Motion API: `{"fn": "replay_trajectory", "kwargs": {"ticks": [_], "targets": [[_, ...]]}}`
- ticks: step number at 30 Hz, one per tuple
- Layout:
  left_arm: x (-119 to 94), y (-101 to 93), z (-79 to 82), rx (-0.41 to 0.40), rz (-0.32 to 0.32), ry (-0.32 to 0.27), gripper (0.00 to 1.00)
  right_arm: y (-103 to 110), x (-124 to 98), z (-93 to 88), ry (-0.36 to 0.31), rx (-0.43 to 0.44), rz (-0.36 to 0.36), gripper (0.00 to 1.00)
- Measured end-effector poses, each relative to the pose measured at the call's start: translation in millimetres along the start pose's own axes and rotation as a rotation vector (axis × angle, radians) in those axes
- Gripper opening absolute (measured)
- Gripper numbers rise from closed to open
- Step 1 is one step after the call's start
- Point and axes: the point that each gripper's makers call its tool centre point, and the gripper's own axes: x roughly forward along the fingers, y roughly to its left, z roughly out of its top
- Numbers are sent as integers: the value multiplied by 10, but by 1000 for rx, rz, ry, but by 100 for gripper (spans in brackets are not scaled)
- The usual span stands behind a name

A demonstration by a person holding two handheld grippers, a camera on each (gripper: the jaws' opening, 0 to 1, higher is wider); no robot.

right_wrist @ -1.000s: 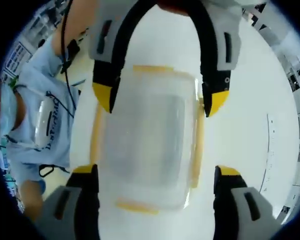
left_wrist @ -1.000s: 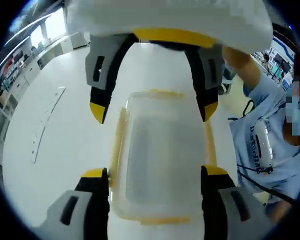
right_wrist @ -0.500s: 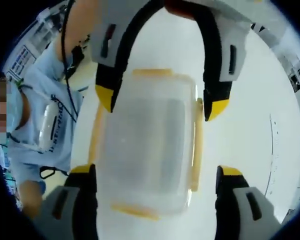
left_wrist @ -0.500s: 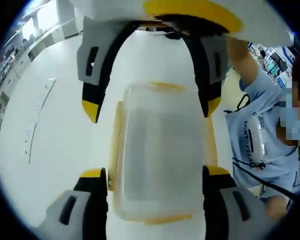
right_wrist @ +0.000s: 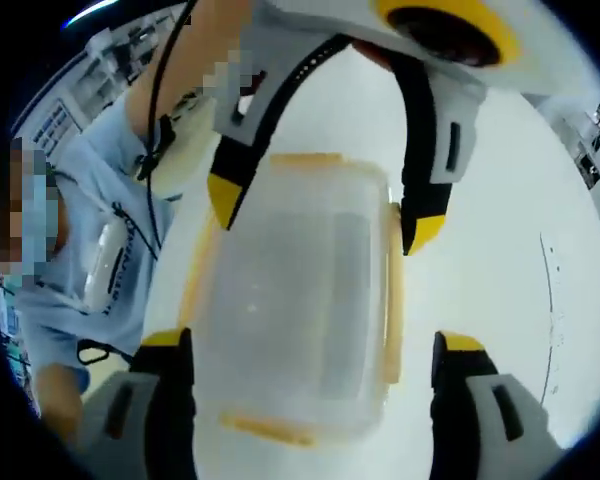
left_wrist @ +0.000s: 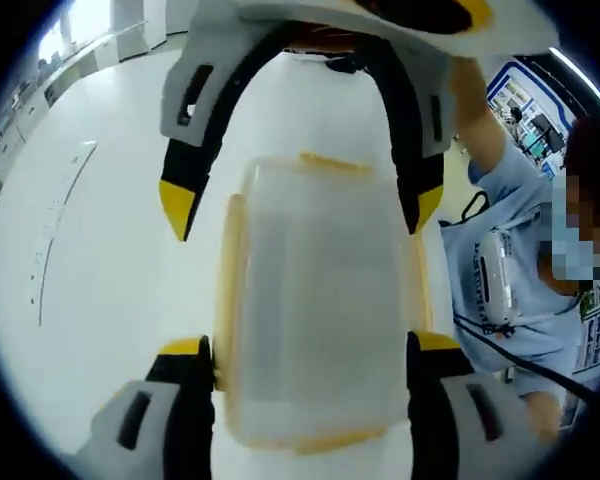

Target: Snap each plastic latch of the storage box into its locked position after aligning the lid with the box until every specified latch is closed and the lid sits flush.

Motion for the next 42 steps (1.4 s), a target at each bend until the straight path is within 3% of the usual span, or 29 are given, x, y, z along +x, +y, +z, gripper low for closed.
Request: {"fn": "replay_trajectory", "kwargs": {"ticks": [12, 24, 32, 36, 42], "targets": [[0, 1, 23, -5, -49, 36, 75, 21, 35, 78, -97, -67, 58, 100], [8, 30, 36, -13, -141, 77, 69, 37, 38, 88, -134, -77, 95, 100], [59, 9, 40, -37, -231, 19, 70, 43, 26, 71, -134, -64, 91, 100], [68, 10, 64, -57, -269, -40, 67, 42, 18, 66, -129, -62, 82, 100], [152, 35, 74, -118, -375, -103, 68, 37, 11, 56, -143, -63, 70, 100]]}}
